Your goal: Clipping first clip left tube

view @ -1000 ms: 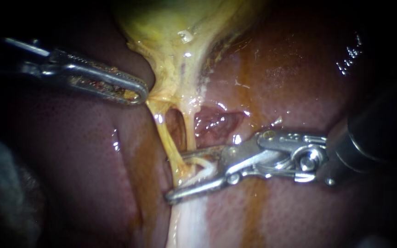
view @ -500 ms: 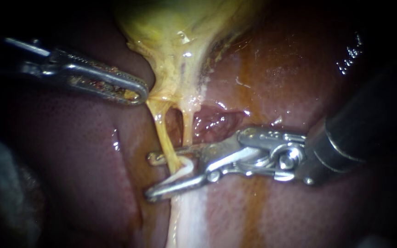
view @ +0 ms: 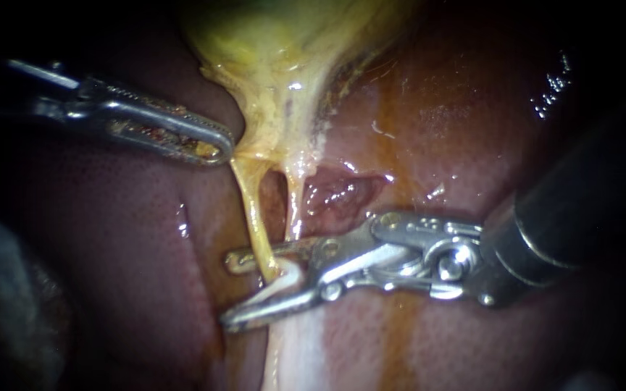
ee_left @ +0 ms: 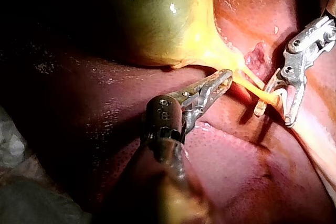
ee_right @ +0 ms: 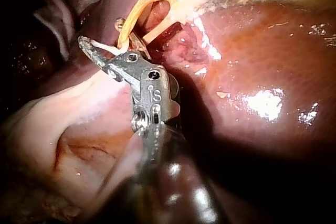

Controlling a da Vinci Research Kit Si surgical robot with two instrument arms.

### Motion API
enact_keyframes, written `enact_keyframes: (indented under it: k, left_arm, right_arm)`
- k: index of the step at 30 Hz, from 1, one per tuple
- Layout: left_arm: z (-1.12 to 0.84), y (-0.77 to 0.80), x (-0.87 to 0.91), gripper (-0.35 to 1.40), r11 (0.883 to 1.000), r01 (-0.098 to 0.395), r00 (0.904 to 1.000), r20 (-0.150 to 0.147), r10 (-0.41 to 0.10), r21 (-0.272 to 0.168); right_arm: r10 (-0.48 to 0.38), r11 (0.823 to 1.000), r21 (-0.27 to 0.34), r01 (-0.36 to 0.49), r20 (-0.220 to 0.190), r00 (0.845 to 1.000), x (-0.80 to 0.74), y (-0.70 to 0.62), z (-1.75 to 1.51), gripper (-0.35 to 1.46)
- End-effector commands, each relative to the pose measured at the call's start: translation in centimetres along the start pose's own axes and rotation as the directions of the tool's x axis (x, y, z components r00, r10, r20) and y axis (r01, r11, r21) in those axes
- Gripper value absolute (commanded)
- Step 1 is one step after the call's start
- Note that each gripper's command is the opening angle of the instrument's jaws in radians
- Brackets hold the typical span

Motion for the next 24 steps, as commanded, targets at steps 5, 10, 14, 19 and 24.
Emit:
enact_keyframes:
  k: [5, 10, 14, 19, 24]
  left_arm:
    - [0.00, 0.00, 0.00, -0.35, 1.000, 0.000, 1.0000, 0.001, 0.000, -0.001]
    - [0.00, 0.00, 0.00, -0.35, 1.000, 0.000, 1.0000, 0.001, 0.000, -0.001]
    - [0.00, 0.00, 0.00, -0.35, 1.000, 0.000, 1.0000, 0.001, 0.000, -0.001]
    - [0.00, 0.00, 0.00, -0.35, 1.000, 0.000, 1.0000, 0.001, 0.000, -0.001]
    - [0.00, 0.00, 0.00, -0.35, 1.000, 0.000, 1.0000, 0.001, 0.000, -0.001]
  right_arm:
    - [0.006, 1.000, 0.031, -0.005, -0.033, 0.999, 0.19, -0.19, 0.02, 0.44]
    - [0.008, 0.999, 0.043, -0.006, -0.041, 0.999, 0.26, -0.27, 0.05, 0.43]
    - [0.008, 0.999, 0.045, -0.006, -0.040, 0.999, 0.26, -0.27, 0.05, 0.39]
    - [0.009, 0.999, 0.046, -0.007, -0.041, 0.999, 0.28, -0.26, 0.02, 0.28]
    - [0.010, 0.999, 0.034, -0.010, -0.022, 1.000, 0.29, -0.24, -0.03, 0.07]
